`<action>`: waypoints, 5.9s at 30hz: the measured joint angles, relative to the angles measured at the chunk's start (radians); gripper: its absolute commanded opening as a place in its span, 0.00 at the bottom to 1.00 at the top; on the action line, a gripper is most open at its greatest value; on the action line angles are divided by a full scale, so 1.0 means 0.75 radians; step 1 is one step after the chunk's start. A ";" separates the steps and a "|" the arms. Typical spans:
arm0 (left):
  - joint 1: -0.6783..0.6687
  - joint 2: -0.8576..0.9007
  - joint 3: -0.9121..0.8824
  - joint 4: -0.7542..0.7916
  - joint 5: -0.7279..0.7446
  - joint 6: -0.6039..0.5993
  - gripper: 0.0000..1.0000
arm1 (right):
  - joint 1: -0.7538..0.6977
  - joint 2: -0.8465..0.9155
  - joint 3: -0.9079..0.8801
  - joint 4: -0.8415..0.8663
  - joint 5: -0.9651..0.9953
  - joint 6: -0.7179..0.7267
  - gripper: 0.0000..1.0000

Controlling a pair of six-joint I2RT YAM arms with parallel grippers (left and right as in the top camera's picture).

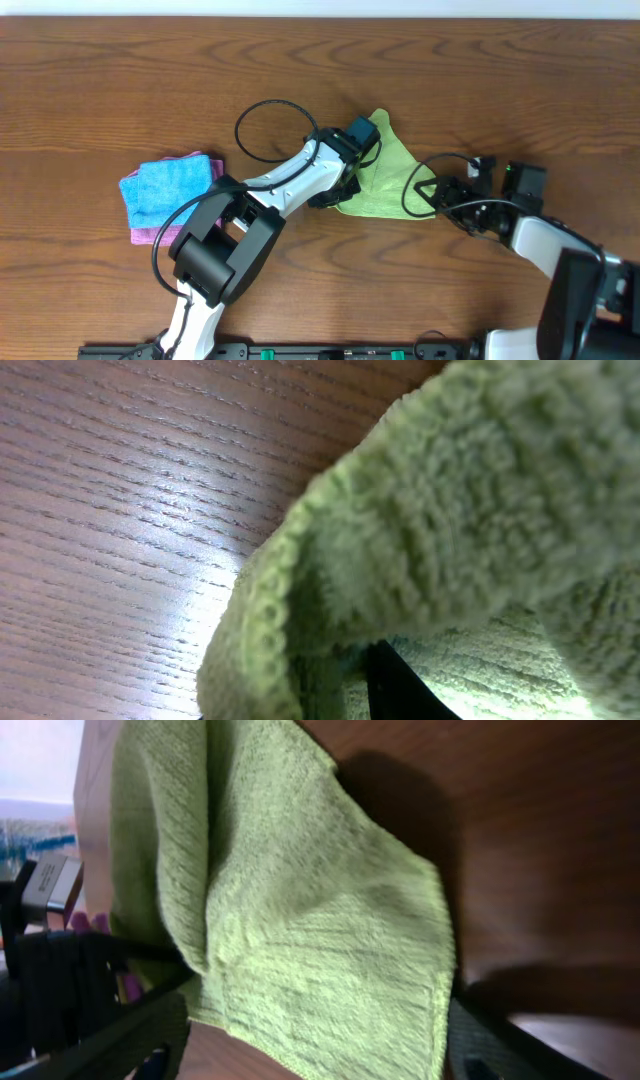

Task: Fold the cloth
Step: 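Reach the right gripper to the green cloth's right corner, then grasp the green cloth's right corner with the right gripper, then lift and stretch the green cloth between both grippers, pulling apart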

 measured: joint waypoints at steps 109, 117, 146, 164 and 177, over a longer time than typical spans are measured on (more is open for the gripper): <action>0.061 -0.702 -0.004 -0.458 0.234 0.240 0.06 | 0.142 -0.890 0.541 -1.351 0.357 -0.029 0.01; 0.058 -0.854 -0.004 -0.533 0.266 0.193 0.06 | 0.145 -0.939 0.646 -1.536 0.331 -0.044 0.01; -0.119 -0.879 -0.004 -0.605 0.217 0.035 0.06 | 0.145 -0.918 0.856 -1.751 0.429 -0.008 0.01; -0.085 -0.791 -0.004 -0.445 0.030 0.058 0.06 | 0.145 -0.672 0.856 -1.532 0.418 -0.011 0.01; 0.096 -0.610 -0.004 -0.202 0.065 0.197 0.06 | 0.161 -0.414 0.855 -1.274 0.414 -0.018 0.01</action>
